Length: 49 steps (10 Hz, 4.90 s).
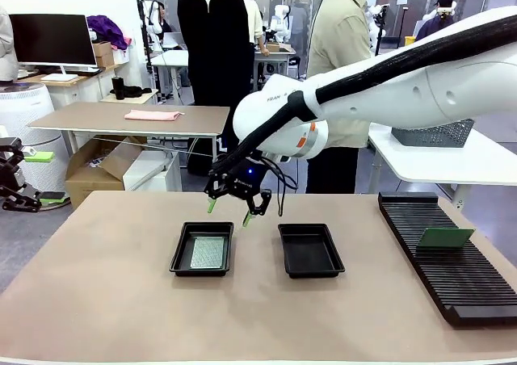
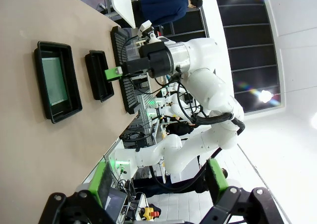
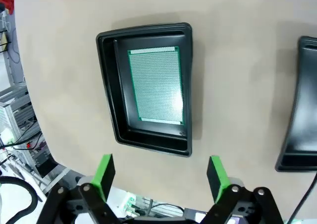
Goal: Inspect and transfer BCBs to ESD trays.
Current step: Pick up the Blank PCB from the PCB Rack and place it in the left ESD tray, then pick up the ESD tray and place it on the left side of the table.
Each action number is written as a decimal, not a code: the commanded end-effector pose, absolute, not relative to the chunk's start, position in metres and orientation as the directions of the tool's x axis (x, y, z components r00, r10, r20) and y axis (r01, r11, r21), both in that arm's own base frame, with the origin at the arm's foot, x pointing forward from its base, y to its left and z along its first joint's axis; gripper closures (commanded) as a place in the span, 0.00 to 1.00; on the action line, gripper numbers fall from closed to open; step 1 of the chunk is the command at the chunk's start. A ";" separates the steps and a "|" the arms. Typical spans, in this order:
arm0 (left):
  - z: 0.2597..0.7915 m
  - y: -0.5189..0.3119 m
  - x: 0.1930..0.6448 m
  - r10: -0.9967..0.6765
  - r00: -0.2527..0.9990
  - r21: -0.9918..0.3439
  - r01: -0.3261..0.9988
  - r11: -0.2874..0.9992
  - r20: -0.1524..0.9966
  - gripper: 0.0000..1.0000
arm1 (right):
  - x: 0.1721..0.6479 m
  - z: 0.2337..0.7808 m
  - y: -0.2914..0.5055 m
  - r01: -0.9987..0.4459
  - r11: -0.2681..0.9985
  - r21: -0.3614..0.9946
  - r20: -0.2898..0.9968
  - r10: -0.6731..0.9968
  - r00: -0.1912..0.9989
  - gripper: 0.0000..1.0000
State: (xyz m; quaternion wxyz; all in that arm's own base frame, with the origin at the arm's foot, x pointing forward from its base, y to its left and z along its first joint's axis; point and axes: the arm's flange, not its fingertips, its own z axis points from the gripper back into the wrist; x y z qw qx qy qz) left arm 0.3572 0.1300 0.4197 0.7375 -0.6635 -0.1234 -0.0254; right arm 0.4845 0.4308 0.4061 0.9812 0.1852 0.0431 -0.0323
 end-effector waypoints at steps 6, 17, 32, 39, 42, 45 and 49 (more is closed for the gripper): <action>0.421 0.130 0.358 0.133 0.967 -0.972 0.205 0.114 0.219 0.00 | 0.479 0.435 0.432 0.071 0.977 0.201 -0.070 -0.058 0.996 0.00; 0.421 0.130 0.358 0.133 0.967 -0.972 0.205 0.114 0.219 0.00 | 0.482 0.434 0.429 0.049 0.971 0.233 -0.073 -0.033 0.997 0.00; 0.458 0.087 0.369 0.130 0.984 -0.920 0.065 0.386 0.124 0.00 | 0.451 0.432 0.368 -0.027 0.917 0.397 0.058 0.004 0.998 0.00; 0.481 -0.006 0.401 0.059 0.998 -0.704 -0.018 0.710 0.034 0.00 | 0.433 0.408 0.316 -0.094 0.798 0.595 0.165 -0.008 0.986 0.00; 0.477 -0.040 0.413 0.066 0.997 -0.574 -0.029 0.818 0.044 0.00 | 0.427 0.401 0.303 -0.099 0.755 0.649 0.174 -0.021 0.985 0.00; 0.471 -0.071 0.419 0.066 0.994 -0.473 -0.019 0.881 0.083 0.00 | 0.435 0.409 0.314 -0.085 0.762 0.642 0.158 -0.023 0.987 0.00; 0.454 -0.107 0.424 0.075 0.987 -0.352 -0.021 0.936 0.140 0.00 | 0.435 0.409 0.314 -0.085 0.762 0.642 0.158 -0.023 0.987 0.00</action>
